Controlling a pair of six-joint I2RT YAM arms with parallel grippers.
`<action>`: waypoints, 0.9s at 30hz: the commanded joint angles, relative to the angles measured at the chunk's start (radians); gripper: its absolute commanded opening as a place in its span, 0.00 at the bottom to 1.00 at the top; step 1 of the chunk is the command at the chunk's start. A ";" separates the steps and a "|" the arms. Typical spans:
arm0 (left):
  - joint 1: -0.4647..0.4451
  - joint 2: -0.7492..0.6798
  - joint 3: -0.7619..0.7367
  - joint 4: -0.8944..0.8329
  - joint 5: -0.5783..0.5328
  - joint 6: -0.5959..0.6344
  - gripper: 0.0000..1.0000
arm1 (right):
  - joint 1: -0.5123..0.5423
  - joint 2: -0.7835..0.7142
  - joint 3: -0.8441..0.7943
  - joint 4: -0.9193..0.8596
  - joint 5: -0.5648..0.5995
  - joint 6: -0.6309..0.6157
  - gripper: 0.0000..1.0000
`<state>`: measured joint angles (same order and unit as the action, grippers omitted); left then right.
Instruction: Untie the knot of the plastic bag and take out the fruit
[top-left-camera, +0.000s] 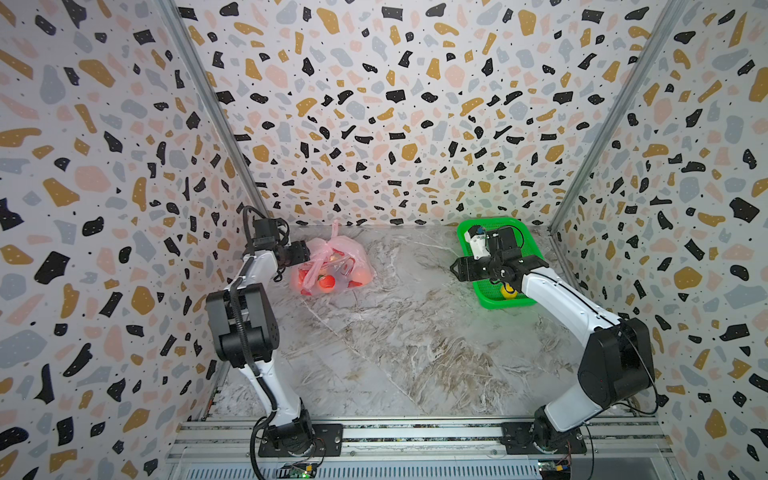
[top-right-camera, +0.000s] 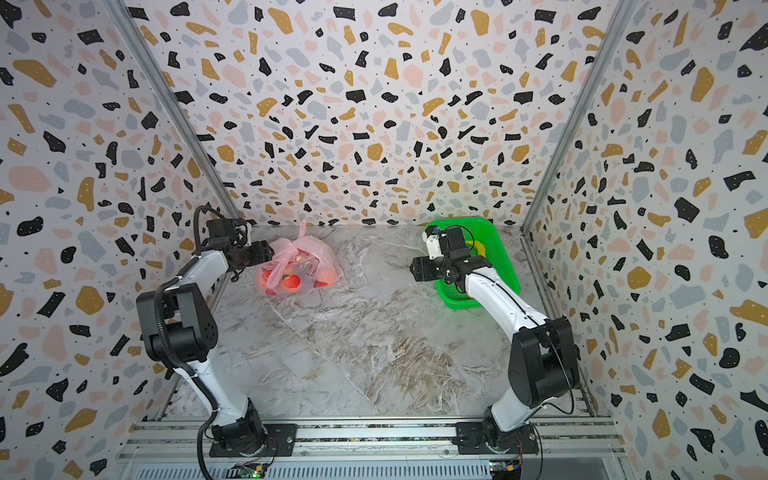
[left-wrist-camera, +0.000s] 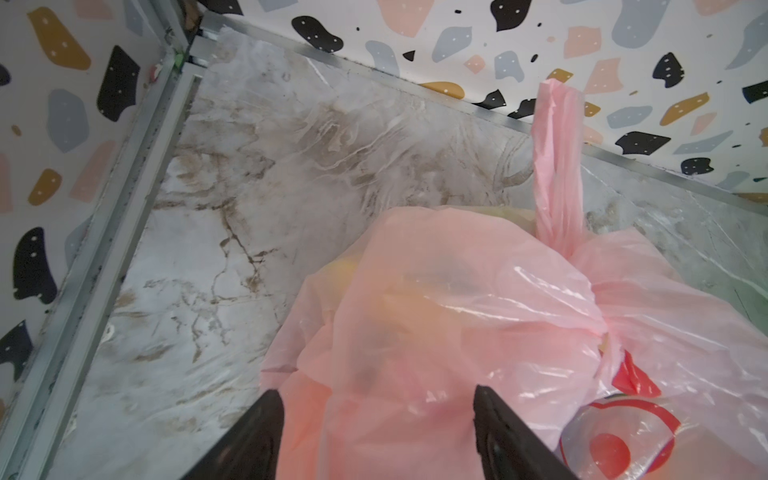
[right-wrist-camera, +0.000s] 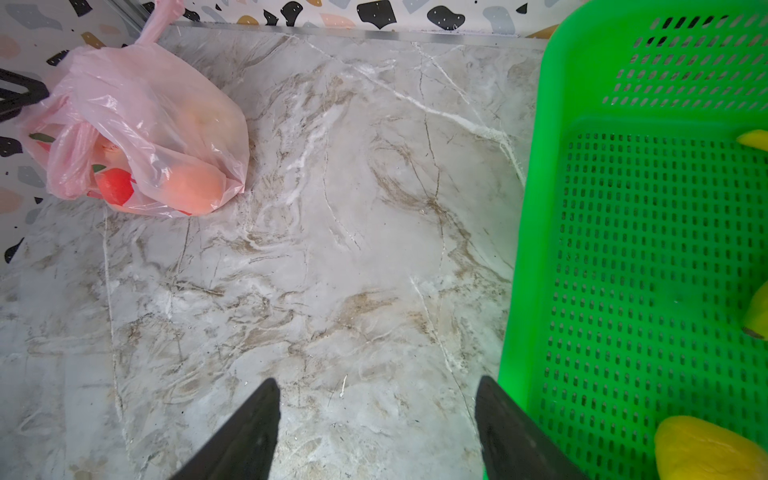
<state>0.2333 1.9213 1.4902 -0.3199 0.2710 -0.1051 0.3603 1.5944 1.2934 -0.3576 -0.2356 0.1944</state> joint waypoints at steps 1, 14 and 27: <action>-0.006 -0.008 -0.038 0.039 0.064 -0.017 0.69 | 0.002 -0.009 0.031 0.011 -0.008 -0.008 0.75; -0.027 -0.099 -0.156 0.098 0.051 -0.070 0.15 | 0.002 -0.042 -0.002 0.029 -0.004 0.001 0.75; -0.220 -0.309 -0.350 0.082 0.138 -0.099 0.00 | 0.003 -0.083 -0.049 0.030 -0.027 0.003 0.75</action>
<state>0.0513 1.6672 1.1801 -0.2455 0.3515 -0.1844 0.3603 1.5776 1.2552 -0.3222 -0.2478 0.1978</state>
